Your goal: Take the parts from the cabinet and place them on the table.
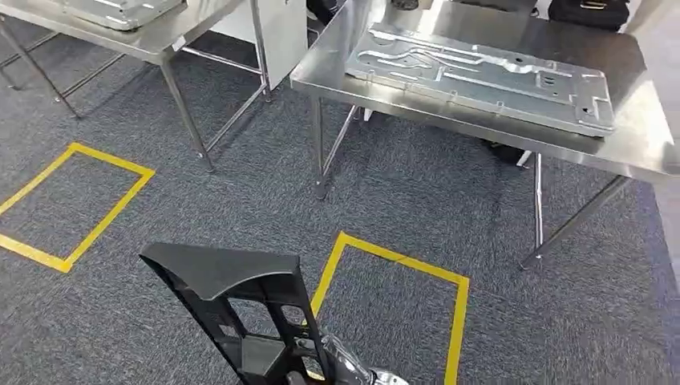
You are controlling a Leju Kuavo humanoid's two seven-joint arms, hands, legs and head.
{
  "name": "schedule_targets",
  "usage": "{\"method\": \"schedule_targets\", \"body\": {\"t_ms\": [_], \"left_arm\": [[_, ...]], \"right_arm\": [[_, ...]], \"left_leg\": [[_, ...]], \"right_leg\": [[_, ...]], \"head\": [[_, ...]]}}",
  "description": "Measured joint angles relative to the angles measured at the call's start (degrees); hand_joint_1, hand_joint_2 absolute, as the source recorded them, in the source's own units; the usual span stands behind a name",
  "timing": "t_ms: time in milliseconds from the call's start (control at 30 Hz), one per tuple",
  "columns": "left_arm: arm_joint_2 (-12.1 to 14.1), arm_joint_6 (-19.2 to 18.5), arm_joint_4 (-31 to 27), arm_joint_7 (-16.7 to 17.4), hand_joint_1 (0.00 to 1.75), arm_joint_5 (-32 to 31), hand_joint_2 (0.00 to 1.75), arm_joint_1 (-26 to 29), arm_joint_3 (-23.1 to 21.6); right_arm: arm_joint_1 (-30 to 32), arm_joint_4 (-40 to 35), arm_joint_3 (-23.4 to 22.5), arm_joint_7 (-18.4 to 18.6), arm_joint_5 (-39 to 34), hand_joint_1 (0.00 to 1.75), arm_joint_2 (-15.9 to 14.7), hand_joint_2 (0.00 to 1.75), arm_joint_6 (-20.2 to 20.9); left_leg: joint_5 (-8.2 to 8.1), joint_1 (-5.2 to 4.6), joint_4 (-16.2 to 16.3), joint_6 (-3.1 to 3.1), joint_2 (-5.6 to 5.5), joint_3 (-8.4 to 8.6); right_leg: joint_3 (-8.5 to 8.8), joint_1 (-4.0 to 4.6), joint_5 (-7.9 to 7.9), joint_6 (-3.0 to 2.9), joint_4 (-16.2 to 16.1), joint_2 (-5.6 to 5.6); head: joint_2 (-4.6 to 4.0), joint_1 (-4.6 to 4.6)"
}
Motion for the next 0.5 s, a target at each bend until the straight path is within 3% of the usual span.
{"method": "schedule_targets", "body": {"t_ms": [33,67,100,167,200,233,367,400,433,467,500], "left_arm": [[0.09,0.02,0.00,0.00,0.00,0.00,1.75,0.13,0.00],[0.15,0.04,0.00,0.00,0.00,-0.04,1.75,0.10,0.00],[0.15,0.02,0.00,0.00,0.00,-0.20,1.75,0.08,-0.02],[0.09,0.00,0.00,0.00,0.00,-0.35,1.75,-0.06,-0.13],[0.09,-0.09,0.00,0.00,0.00,-0.44,1.75,-0.14,-0.22],[0.09,-0.22,0.00,0.02,0.00,-0.55,1.75,-0.16,-0.30],[-0.04,-0.53,0.00,0.28,0.00,-0.87,1.75,-0.87,-0.50],[-0.04,-0.55,-0.02,0.33,0.00,-0.92,1.75,-0.96,-0.50],[-0.04,-0.55,-0.02,0.33,0.00,-0.94,1.75,-0.96,-0.52],[-0.04,-0.55,-0.02,0.35,0.00,-0.94,1.75,-0.93,-0.52],[-0.04,-0.59,-0.02,0.37,0.00,-0.94,1.75,-0.78,-0.50]], "right_arm": [[0.08,0.00,0.00,-0.02,0.00,1.75,-0.02,1.75,0.00],[0.18,0.02,-0.02,-0.02,-0.04,1.75,-0.11,1.75,0.00],[0.27,0.04,-0.02,-0.02,-0.07,1.75,-0.20,1.75,0.00],[0.42,0.02,-0.02,-0.04,-0.15,1.75,-0.31,1.75,-0.07],[0.43,-0.02,-0.04,-0.07,-0.20,1.75,-0.31,1.75,-0.15],[0.39,-0.02,-0.07,-0.07,-0.20,1.75,-0.31,1.75,-0.20],[0.84,-0.18,-0.17,-0.09,-0.33,1.75,-0.39,1.75,-0.22],[1.04,-0.24,-0.17,-0.11,-0.33,1.75,-0.39,1.75,-0.22],[0.99,-0.37,-0.20,-0.11,-0.37,1.75,-0.37,1.75,-0.22],[0.85,-0.39,-0.17,-0.11,-0.37,1.75,-0.37,1.75,-0.22],[0.95,-0.42,-0.15,-0.11,-0.37,1.75,-0.37,1.75,-0.24]], "left_leg": [[-0.10,-0.09,0.02,0.05,0.85,-0.03],[-0.21,-0.17,0.03,0.06,1.65,-0.01],[-0.36,-0.25,0.03,0.02,2.39,0.08],[-0.76,-0.35,0.03,-0.20,3.68,0.62],[-1.00,-0.43,0.03,-0.42,4.25,1.00],[-1.30,-0.82,0.04,-0.82,4.70,1.18],[-1.79,-0.93,-0.32,-1.83,6.88,2.09],[-2.40,-0.46,0.28,-2.30,4.82,2.04],[-3.76,-0.41,2.24,-2.42,2.05,1.26],[-6.08,-0.28,6.30,-2.55,0.80,-0.61],[-8.19,-0.23,10.89,-2.69,0.32,-2.90]], "right_leg": [[-1.87,-0.10,-1.06,0.10,3.57,-0.31],[-2.70,-0.20,-1.03,0.13,5.07,-0.49],[-2.10,-0.26,0.28,0.08,3.75,-0.61],[2.98,-0.16,5.03,-0.45,-5.56,-1.54],[6.00,0.25,6.84,-1.09,-10.84,-3.81],[6.61,1.00,5.87,-1.49,-12.01,-5.68],[6.42,1.08,6.12,-2.30,-12.61,-3.03],[6.99,0.35,6.47,-2.59,-13.15,-2.31],[7.14,0.21,6.42,-2.91,-13.34,-1.70],[7.14,0.19,6.47,-3.21,-13.34,-1.13],[7.14,0.21,6.45,-3.26,-13.34,-0.41]], "head": [[0.00,0.00],[0.00,0.00],[0.00,0.00],[0.00,0.00],[0.00,0.00],[0.00,0.00],[0.00,0.00],[0.00,0.00],[0.00,0.00],[0.00,-0.02],[0.00,-0.02]]}}
